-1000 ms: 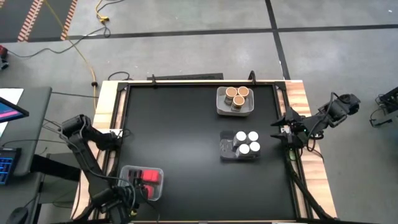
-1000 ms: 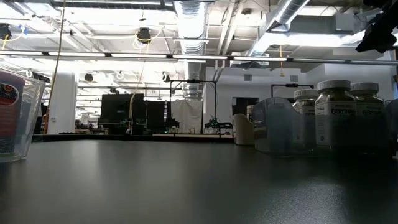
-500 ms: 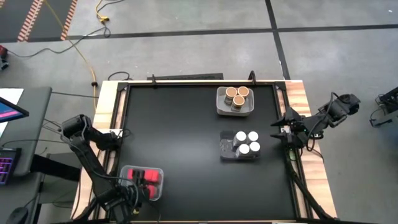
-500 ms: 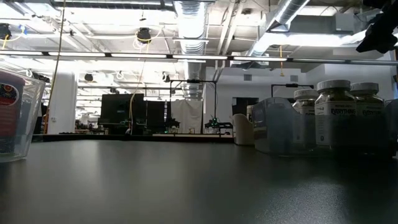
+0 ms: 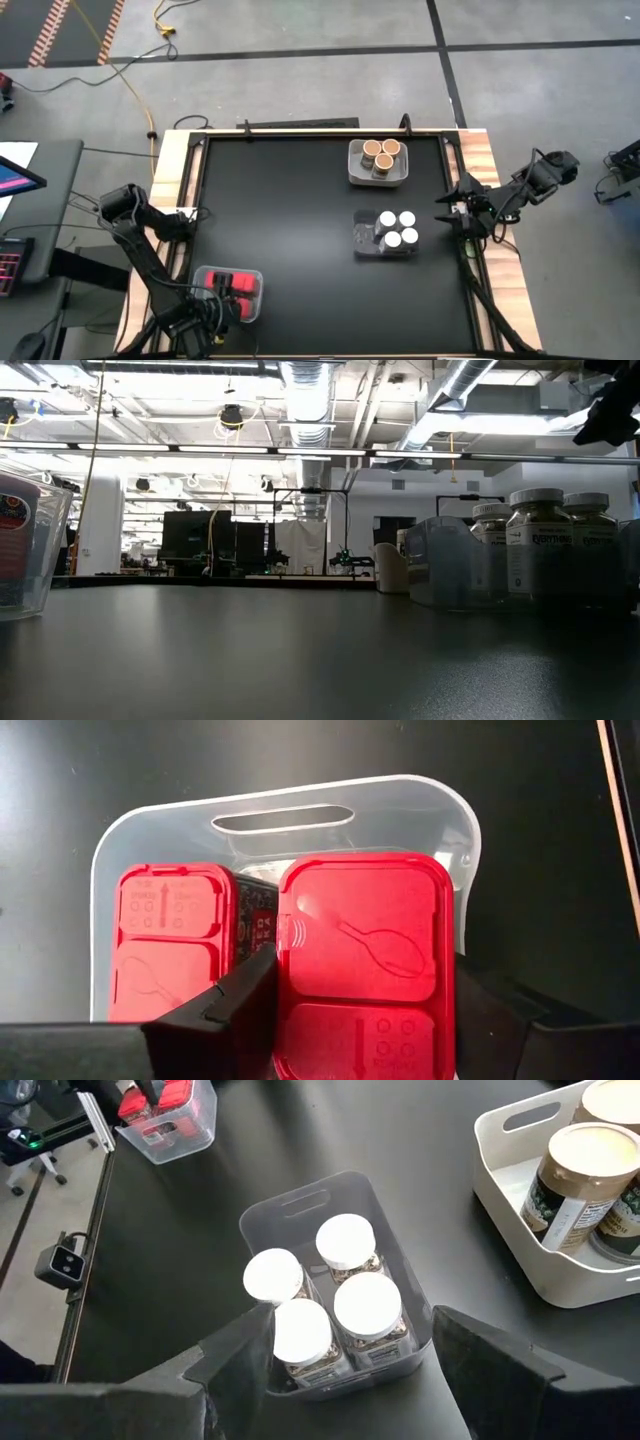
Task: Sort spices by type
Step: Put the red spice can in the transparent bin
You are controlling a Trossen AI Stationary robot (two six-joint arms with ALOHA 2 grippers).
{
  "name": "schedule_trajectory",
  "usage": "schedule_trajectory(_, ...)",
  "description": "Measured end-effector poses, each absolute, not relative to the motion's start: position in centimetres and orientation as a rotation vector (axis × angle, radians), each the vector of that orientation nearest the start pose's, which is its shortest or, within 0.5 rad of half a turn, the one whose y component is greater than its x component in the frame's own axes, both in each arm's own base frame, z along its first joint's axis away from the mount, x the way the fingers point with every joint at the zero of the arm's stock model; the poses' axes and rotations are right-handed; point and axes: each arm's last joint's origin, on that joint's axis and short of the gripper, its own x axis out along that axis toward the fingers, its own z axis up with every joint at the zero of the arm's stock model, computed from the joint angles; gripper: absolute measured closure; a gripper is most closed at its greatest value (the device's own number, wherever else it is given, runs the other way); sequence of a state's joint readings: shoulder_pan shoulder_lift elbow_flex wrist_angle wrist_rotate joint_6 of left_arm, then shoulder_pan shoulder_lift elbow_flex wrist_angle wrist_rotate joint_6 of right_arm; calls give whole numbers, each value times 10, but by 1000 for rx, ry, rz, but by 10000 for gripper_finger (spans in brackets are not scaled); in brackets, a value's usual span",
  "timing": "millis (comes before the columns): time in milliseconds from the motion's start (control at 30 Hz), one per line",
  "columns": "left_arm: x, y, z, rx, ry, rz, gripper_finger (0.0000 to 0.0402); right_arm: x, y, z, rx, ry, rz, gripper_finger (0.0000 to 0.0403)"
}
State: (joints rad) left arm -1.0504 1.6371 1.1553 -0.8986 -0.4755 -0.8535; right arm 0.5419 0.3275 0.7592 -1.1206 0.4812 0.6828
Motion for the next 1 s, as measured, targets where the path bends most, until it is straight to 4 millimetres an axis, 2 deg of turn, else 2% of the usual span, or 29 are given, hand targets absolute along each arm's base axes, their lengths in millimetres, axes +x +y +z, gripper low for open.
schedule_trajectory(233, 161, -254, 215, 216, 1069, -33, 172, 41, 9, 286, 321, 588, -146, 108)
schedule_trajectory(433, 162, -256, 215, 159, 1065, -21, 170, 41, 9, 286, 321, 588, -147, 108)
schedule_trajectory(1000, 161, -256, 215, 151, 1074, -22, 169, 41, 9, 286, 322, 587, -146, 108)
